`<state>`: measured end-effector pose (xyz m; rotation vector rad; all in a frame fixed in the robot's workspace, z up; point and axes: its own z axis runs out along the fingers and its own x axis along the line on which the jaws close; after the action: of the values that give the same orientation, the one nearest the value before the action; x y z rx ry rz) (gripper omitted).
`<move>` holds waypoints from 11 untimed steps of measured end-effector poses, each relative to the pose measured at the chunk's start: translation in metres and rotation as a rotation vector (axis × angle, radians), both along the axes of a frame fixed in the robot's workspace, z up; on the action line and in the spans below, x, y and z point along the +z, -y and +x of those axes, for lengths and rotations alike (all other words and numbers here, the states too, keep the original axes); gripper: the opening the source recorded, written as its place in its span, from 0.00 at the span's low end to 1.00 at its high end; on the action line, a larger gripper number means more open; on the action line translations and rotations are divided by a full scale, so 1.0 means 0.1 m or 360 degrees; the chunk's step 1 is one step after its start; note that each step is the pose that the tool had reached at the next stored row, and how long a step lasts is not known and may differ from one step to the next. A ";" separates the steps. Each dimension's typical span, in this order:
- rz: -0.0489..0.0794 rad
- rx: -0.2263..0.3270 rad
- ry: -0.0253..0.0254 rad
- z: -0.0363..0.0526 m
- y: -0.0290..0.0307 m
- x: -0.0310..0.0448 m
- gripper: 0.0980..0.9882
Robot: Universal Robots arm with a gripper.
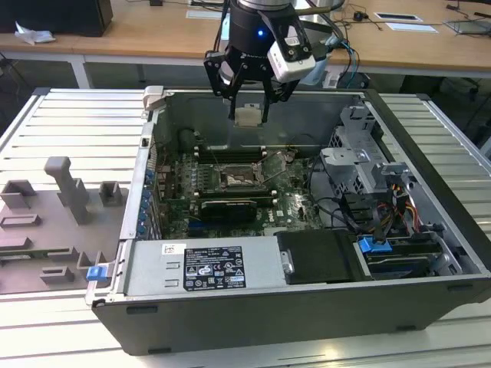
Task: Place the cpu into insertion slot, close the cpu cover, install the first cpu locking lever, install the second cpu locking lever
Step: 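Place the cpu into insertion slot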
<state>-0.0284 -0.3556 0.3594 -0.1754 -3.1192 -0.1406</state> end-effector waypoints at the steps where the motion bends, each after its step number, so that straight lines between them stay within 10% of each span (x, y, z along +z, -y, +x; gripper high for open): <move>1: 0.0000 -0.0006 0.00000 0.000 0.000 -0.002 0.50; 11: 0.0000 -0.0104 0.00001 0.000 0.000 -0.003 0.50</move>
<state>-0.0284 -0.3556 0.3590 -0.2773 -3.1147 -0.1416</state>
